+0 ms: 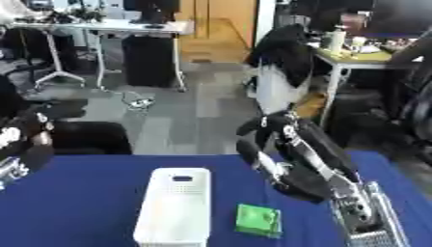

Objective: Pick up objects on the table and place them in the box.

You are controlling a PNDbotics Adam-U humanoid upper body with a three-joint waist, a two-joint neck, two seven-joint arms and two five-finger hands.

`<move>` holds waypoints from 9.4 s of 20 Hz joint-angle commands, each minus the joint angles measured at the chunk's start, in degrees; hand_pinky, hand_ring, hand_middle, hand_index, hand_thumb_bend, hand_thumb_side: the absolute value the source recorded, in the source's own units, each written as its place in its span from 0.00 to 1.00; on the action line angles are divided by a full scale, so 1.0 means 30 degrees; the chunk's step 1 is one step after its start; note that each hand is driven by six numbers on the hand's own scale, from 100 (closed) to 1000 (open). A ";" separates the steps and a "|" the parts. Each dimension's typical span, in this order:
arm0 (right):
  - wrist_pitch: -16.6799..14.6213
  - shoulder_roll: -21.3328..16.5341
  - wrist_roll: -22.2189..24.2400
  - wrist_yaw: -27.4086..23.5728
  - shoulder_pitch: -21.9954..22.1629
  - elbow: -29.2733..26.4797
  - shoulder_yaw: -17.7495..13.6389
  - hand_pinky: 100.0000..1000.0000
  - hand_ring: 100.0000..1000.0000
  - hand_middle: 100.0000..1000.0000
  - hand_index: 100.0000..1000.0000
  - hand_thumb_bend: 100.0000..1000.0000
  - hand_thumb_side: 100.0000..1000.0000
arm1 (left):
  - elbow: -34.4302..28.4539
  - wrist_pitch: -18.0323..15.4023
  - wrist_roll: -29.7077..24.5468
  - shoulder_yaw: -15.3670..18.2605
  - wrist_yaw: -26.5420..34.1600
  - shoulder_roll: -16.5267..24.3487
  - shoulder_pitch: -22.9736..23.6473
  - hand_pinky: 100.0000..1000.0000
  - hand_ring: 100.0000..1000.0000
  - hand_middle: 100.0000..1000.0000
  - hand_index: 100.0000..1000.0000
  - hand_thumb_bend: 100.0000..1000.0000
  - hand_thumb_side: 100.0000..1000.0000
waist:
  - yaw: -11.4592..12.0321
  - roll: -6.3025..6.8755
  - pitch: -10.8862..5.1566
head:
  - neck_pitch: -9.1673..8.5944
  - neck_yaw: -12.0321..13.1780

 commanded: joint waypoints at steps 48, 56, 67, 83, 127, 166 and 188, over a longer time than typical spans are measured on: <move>-0.9057 -0.7156 -0.4041 0.8477 -0.6574 1.7187 0.4161 1.00 0.83 0.89 0.91 0.71 1.00 | 0.0397 -0.0311 -0.0550 0.0085 0.0132 0.0525 -0.0008 0.82 0.96 1.00 0.99 0.04 1.00 | 0.0511 -0.0298 -0.0488 | 0.2154 0.0198; -0.9663 -0.7522 -0.4153 0.7570 -0.6481 1.7410 0.5371 1.00 0.81 0.85 0.89 0.67 1.00 | 0.0393 -0.0326 -0.0613 0.0043 0.0155 0.0554 -0.0040 0.83 0.96 1.00 0.99 0.04 1.00 | 0.0537 -0.0354 -0.0528 | 0.2250 0.0439; -0.9580 -0.7420 -0.3794 0.6185 -0.6178 1.7408 0.6383 0.97 0.79 0.82 0.88 0.62 1.00 | 0.0438 -0.0342 -0.0617 -0.0007 0.0128 0.0557 -0.0076 0.83 0.96 1.00 0.99 0.04 1.00 | 0.0584 -0.0362 -0.0521 | 0.2273 0.0503; -0.8236 -0.7094 -0.3025 0.4755 -0.5710 1.6323 0.7566 0.96 0.78 0.82 0.86 0.55 1.00 | 0.0441 -0.0368 -0.0632 -0.0062 0.0104 0.0558 -0.0100 0.83 0.96 1.00 0.99 0.04 1.00 | 0.0683 -0.0362 -0.0493 | 0.1665 -0.0051; -0.7069 -0.4793 -0.5042 0.9805 -0.4372 2.0072 0.6706 1.00 0.82 0.89 0.91 0.45 1.00 | 0.0417 -0.0488 -0.0876 -0.0211 0.0257 0.0405 -0.0264 0.83 0.96 1.00 0.99 0.04 1.00 | 0.0829 -0.0232 -0.0332 | 0.1514 -0.0006; -0.6182 -0.3223 -0.6794 1.2290 -0.5174 2.2152 0.4084 0.99 0.81 0.87 0.91 0.44 1.00 | 0.0393 -0.0520 -0.0976 -0.0239 0.0269 0.0345 -0.0214 0.83 0.96 1.00 0.99 0.04 1.00 | 0.0842 -0.0144 -0.0345 | 0.1487 0.0115; -0.5264 -0.2942 -0.7955 1.3873 -0.4848 2.2900 0.2636 0.97 0.80 0.86 0.91 0.47 1.00 | 0.0406 -0.0553 -0.1021 -0.0239 0.0258 0.0347 -0.0178 0.83 0.96 1.00 0.99 0.04 1.00 | 0.0800 -0.0094 -0.0336 | 0.1537 0.0286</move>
